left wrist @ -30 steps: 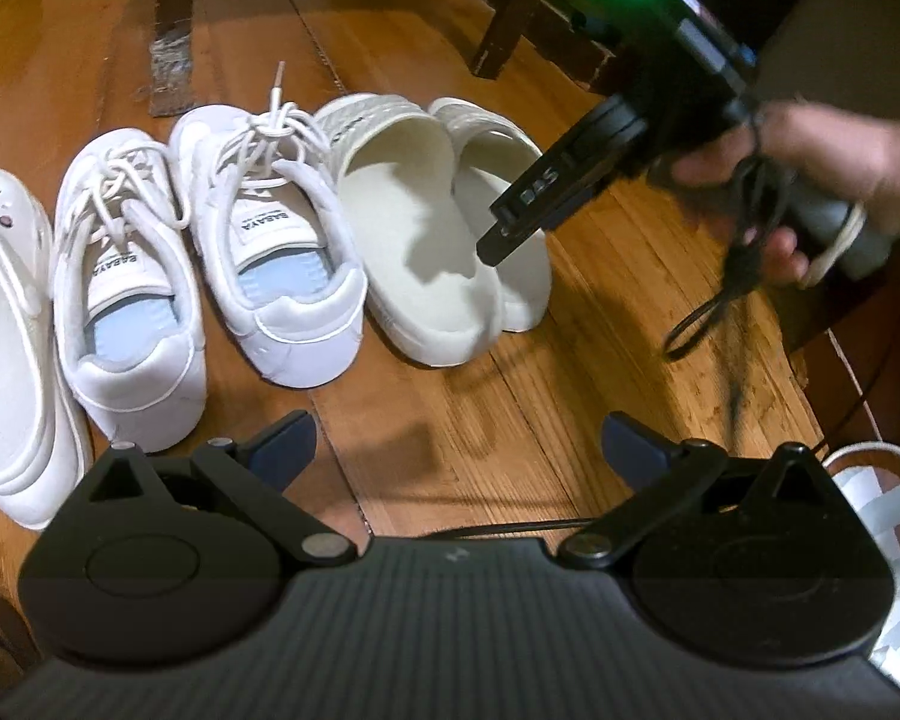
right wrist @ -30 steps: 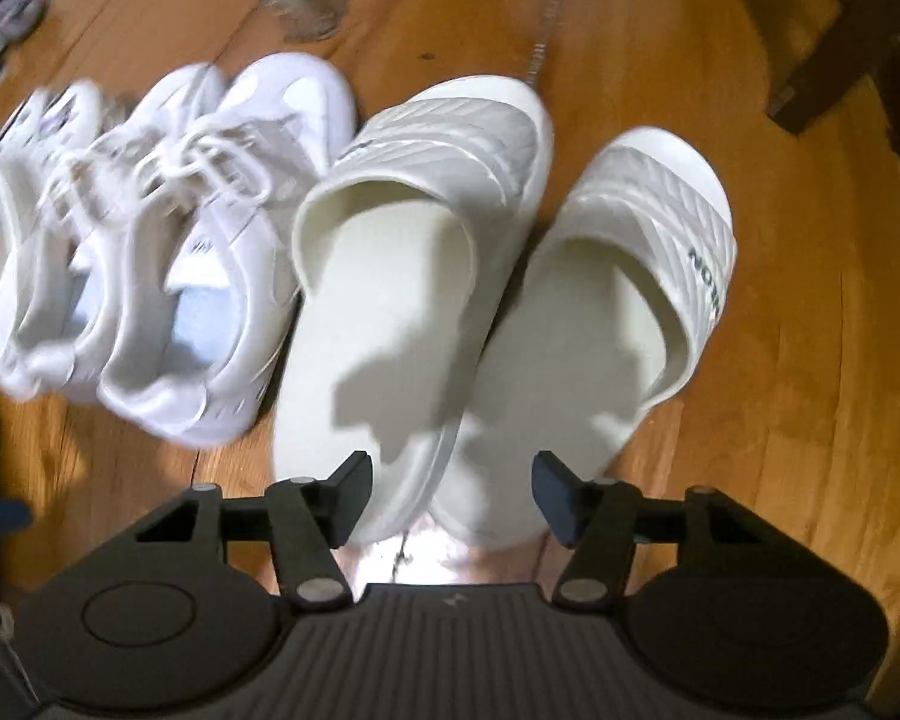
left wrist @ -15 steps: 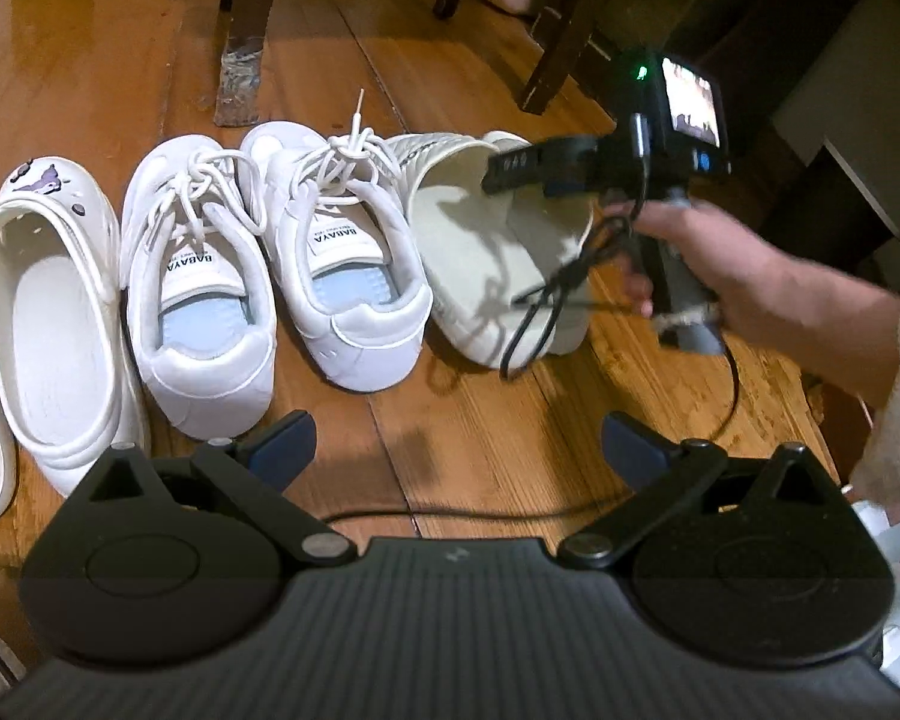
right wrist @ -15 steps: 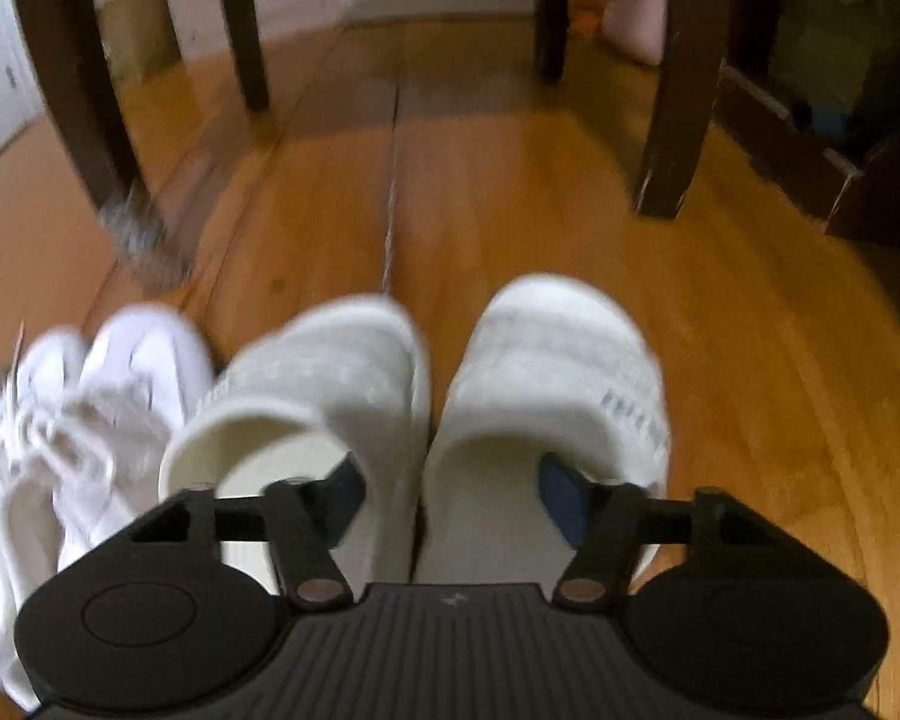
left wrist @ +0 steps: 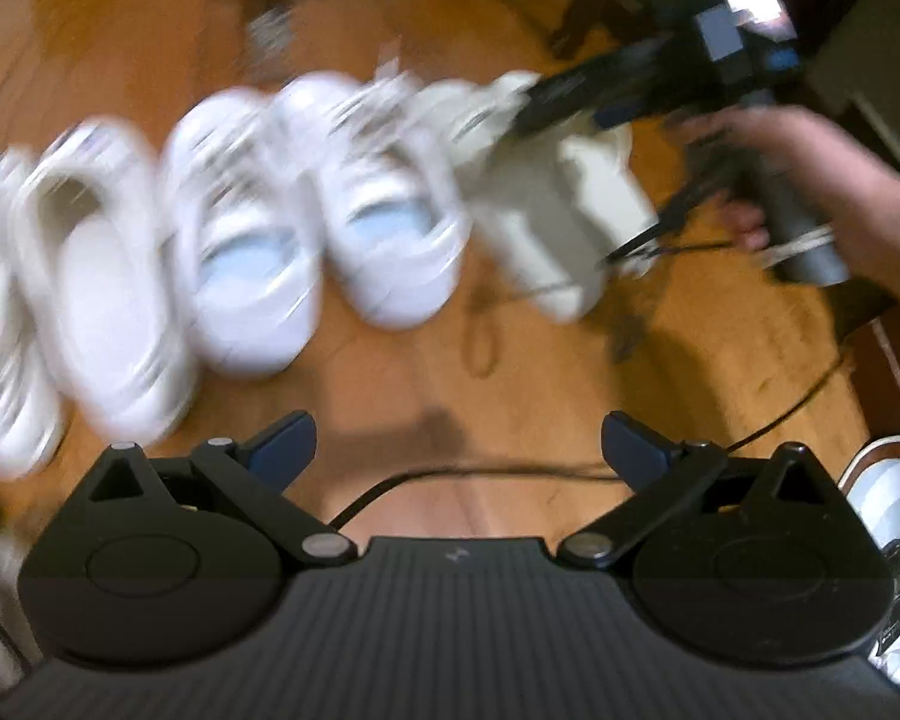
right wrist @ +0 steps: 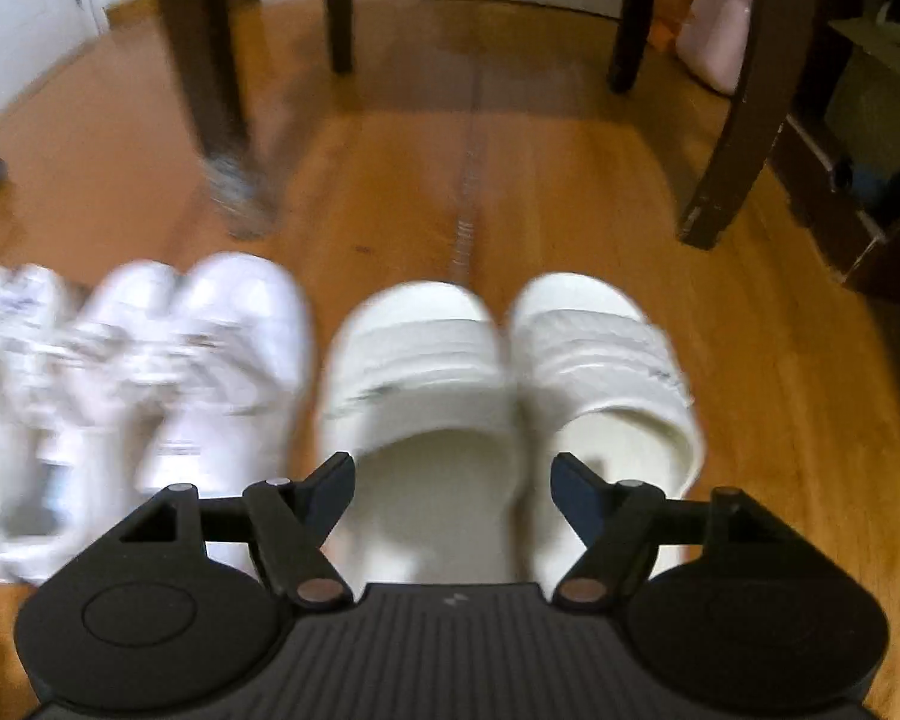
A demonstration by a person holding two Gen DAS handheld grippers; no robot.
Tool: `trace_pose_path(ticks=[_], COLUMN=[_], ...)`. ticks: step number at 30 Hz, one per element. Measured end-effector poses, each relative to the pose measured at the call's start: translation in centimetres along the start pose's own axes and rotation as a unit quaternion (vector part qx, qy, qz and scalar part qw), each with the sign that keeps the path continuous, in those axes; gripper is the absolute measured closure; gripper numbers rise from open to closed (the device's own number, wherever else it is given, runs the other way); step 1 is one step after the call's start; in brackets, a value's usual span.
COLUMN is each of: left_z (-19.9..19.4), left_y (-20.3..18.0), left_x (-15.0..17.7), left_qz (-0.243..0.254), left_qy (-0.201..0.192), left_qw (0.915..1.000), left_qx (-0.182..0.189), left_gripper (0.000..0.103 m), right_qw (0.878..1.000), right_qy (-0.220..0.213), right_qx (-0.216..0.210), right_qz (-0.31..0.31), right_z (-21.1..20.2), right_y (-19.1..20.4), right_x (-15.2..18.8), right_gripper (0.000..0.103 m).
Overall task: Organize scattered shoes
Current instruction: 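Move the right tool to the brown fur-lined slippers and close on heels, then lift the fur-lined slippers with the right gripper and carry them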
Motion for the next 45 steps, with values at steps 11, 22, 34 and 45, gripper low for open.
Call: trace_pose_path(ticks=[11,22,34,45], left_z=[-8.7,-10.7,-8.2,-8.4], left_y=[10.1,14.7,16.8,17.7], left_x=[5.7,9.3,10.2,10.5], left_qz=[-0.064,-0.065,-0.074,-0.104], left_qy=[-0.029,-0.023,0.005,-0.007], left_qw=[0.9911,0.9901,0.9901,0.99], left_qx=[-0.113,-0.122,-0.119,-0.096], left_gripper=[0.0,0.0,0.0,0.0], right_qw=[0.899,0.905,0.919,0.922], right_qy=[0.304,0.335,0.336,0.346], right_qx=[-0.272,-0.25,-0.178,-0.158], right_qz=[0.161,0.075,0.106,0.073], right_z=[-1.2,-0.5,2.1,3.9], right_y=[25.5,40.8,34.9,37.0], right_x=[6.1,8.0,9.9,11.7], right_gripper=[0.04,0.04,0.03,0.027])
Point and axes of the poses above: each gripper's, at about its wrist camera, not at the fingertips, and z roughly the way its jaws point, y to its left, x to its underside, the point moved 6 cm from there along z, roughly the way its jaws point, and after that the axes turned 6 degrees about -y, right-handed, at the moved point
